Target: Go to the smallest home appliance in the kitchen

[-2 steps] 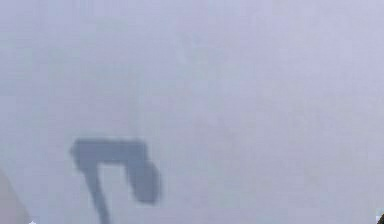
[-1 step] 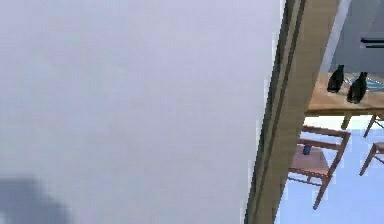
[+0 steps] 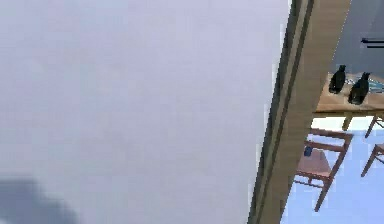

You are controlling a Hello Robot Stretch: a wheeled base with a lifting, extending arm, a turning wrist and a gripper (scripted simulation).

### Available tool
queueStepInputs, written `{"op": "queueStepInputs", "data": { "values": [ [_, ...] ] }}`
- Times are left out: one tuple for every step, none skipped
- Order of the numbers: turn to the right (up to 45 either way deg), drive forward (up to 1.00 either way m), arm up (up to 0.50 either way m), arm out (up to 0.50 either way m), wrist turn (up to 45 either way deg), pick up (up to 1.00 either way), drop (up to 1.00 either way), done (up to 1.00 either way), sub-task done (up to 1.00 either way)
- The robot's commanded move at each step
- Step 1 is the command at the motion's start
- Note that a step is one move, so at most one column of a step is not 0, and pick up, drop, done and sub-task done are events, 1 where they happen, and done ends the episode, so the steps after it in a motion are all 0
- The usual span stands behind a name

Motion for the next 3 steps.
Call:
{"op": "queueStepInputs", "data": {
  "values": [
    [45.0,0.0,0.0,0.0,0.0,0.0,0.0,0.0,0.0],
    [45.0,0.0,0.0,0.0,0.0,0.0,0.0,0.0,0.0],
    [45.0,0.0,0.0,0.0,0.0,0.0,0.0,0.0,0.0]
  ]
}}
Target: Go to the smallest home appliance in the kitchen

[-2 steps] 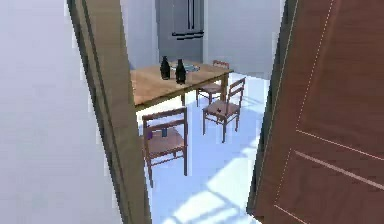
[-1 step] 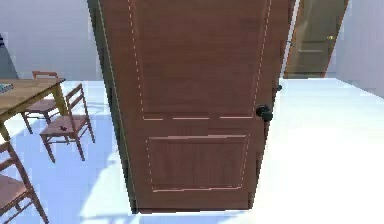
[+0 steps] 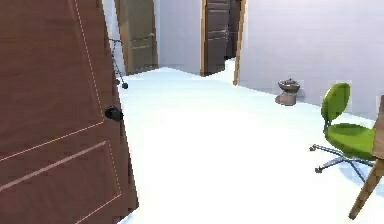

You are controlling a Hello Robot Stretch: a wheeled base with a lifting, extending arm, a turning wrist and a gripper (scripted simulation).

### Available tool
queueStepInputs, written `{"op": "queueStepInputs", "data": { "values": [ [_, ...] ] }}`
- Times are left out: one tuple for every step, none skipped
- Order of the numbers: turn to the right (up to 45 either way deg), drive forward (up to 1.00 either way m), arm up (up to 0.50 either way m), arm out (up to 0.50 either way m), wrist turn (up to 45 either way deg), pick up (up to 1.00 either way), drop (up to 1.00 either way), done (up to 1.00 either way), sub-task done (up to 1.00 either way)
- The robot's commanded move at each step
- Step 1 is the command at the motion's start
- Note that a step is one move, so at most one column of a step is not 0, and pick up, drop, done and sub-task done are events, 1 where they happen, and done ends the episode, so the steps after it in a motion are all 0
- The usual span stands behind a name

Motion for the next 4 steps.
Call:
{"op": "queueStepInputs", "data": {
  "values": [
    [42.0,0.0,0.0,0.0,0.0,0.0,0.0,0.0,0.0],
    [0.0,0.05,0.0,0.0,0.0,0.0,0.0,0.0,0.0],
    [-45.0,0.0,0.0,0.0,0.0,0.0,0.0,0.0,0.0],
    [-27.0,0.0,0.0,0.0,0.0,0.0,0.0,0.0,0.0]
  ]
}}
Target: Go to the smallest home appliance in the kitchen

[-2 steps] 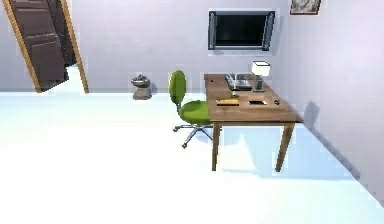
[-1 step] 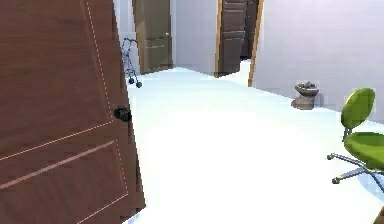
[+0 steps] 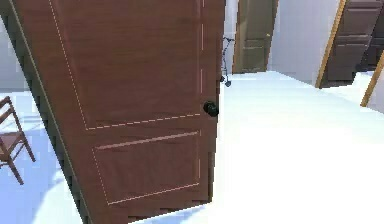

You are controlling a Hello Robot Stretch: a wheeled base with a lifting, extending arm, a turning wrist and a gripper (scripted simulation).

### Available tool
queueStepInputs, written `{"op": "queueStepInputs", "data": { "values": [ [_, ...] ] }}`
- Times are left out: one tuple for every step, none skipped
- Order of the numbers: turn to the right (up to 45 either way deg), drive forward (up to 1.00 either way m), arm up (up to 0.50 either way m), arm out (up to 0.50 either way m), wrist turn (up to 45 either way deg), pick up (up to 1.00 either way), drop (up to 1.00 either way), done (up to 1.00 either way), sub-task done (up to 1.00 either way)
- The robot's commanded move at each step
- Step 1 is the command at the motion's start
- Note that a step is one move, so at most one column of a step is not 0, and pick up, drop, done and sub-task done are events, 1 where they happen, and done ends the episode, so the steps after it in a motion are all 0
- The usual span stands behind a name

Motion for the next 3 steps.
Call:
{"op": "queueStepInputs", "data": {
  "values": [
    [-3.0,0.0,0.0,0.0,0.0,0.0,0.0,0.0,0.0],
    [0.0,0.45,0.0,0.0,0.0,0.0,0.0,0.0,0.0],
    [-45.0,0.0,0.0,0.0,0.0,0.0,0.0,0.0,0.0]
  ]
}}
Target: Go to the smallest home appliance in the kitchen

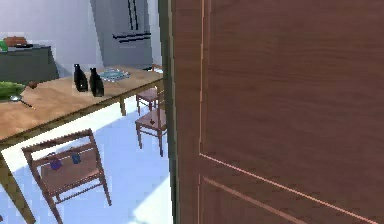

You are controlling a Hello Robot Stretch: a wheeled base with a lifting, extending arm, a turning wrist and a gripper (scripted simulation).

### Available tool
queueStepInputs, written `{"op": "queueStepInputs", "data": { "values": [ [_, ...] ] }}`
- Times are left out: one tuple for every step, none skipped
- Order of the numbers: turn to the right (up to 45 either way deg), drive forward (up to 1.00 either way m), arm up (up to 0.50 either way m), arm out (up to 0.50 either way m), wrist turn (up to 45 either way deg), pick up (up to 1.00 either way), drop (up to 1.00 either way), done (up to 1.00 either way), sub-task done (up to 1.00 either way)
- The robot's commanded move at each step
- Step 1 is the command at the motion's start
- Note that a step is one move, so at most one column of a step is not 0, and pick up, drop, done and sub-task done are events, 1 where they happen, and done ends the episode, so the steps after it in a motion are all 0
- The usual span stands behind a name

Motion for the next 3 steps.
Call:
{"op": "queueStepInputs", "data": {
  "values": [
    [-30.0,0.0,0.0,0.0,0.0,0.0,0.0,0.0,0.0],
    [0.0,0.65,0.0,0.0,0.0,0.0,0.0,0.0,0.0],
    [-45.0,0.0,0.0,0.0,0.0,0.0,0.0,0.0,0.0]
  ]
}}
